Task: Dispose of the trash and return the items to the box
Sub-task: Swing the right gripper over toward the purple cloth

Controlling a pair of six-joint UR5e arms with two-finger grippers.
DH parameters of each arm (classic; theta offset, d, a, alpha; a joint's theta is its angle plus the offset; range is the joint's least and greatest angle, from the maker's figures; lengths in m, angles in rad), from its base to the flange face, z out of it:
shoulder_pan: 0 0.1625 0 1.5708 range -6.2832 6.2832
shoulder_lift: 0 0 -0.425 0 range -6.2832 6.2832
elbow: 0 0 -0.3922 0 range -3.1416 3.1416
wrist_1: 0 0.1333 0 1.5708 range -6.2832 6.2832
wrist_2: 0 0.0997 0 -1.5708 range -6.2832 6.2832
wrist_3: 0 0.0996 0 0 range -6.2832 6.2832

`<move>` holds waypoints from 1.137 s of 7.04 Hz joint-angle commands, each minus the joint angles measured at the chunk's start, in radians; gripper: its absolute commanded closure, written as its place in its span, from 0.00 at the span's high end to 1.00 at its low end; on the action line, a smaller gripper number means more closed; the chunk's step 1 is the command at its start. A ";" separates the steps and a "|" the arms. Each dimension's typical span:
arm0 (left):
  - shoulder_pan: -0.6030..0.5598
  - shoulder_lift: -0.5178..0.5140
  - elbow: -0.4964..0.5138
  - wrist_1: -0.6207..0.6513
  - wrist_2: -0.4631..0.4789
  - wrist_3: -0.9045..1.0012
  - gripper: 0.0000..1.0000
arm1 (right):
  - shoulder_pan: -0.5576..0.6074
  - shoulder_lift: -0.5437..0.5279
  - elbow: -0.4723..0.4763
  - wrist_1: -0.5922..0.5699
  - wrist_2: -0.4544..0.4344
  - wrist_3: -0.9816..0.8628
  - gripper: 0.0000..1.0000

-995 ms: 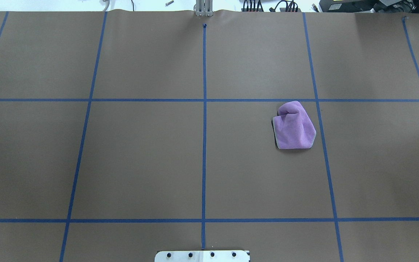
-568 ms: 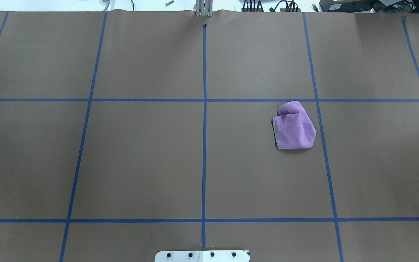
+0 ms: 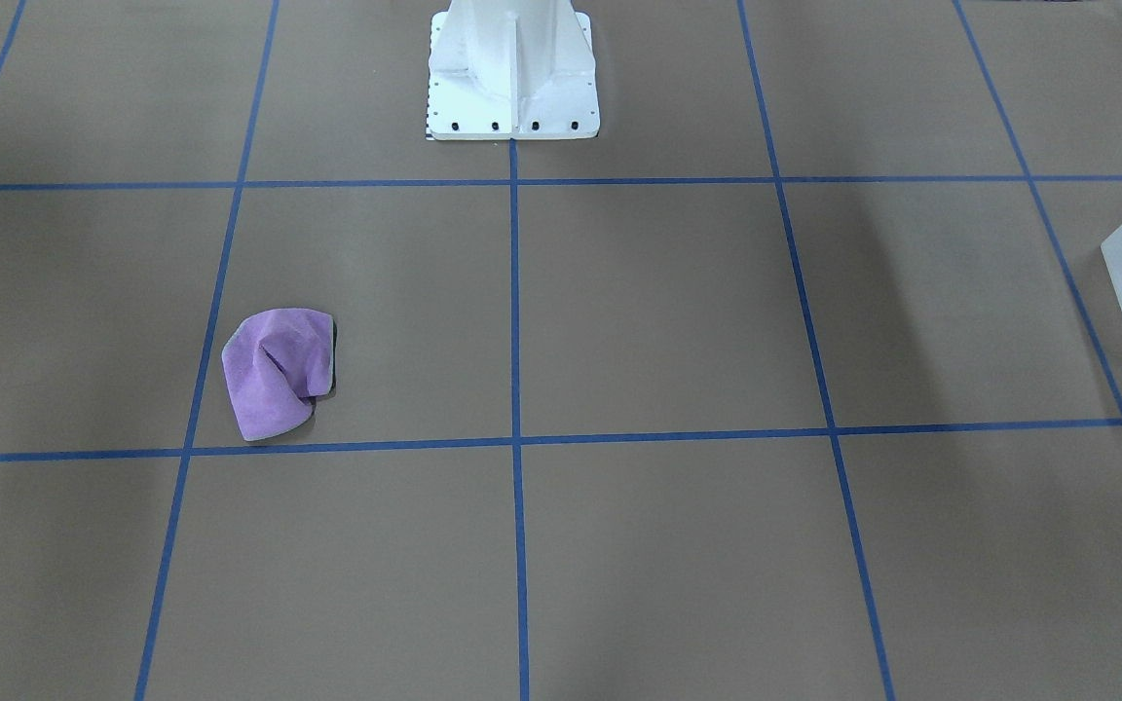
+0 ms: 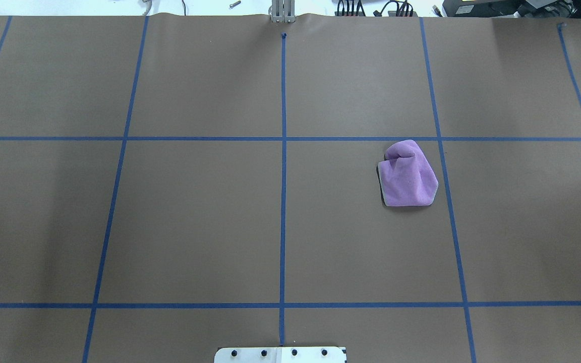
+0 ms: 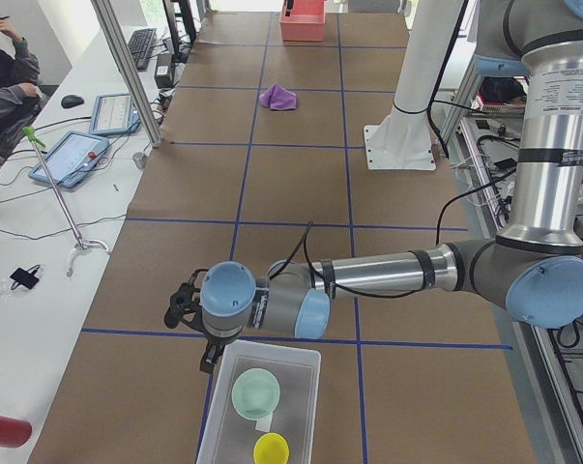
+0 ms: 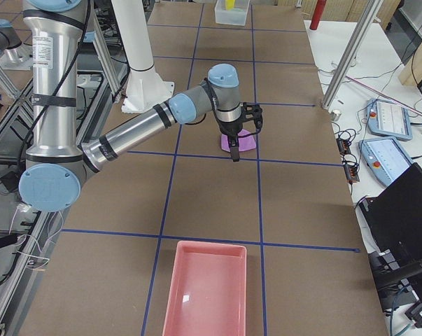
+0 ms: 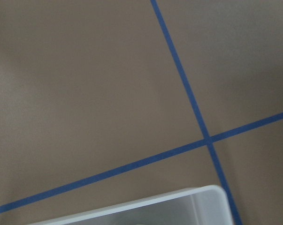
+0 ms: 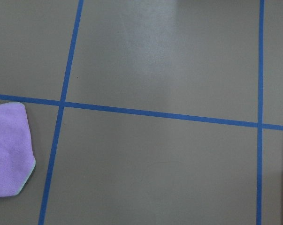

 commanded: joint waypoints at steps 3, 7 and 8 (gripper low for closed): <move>0.006 0.182 -0.249 0.156 -0.052 0.015 0.98 | -0.215 0.174 -0.007 0.000 -0.122 0.373 1.00; 0.006 0.196 -0.268 0.096 -0.052 0.015 0.98 | -0.444 0.411 -0.210 0.003 -0.308 0.675 1.00; 0.006 0.194 -0.275 0.096 -0.052 0.015 0.98 | -0.467 0.415 -0.236 0.003 -0.337 0.692 0.97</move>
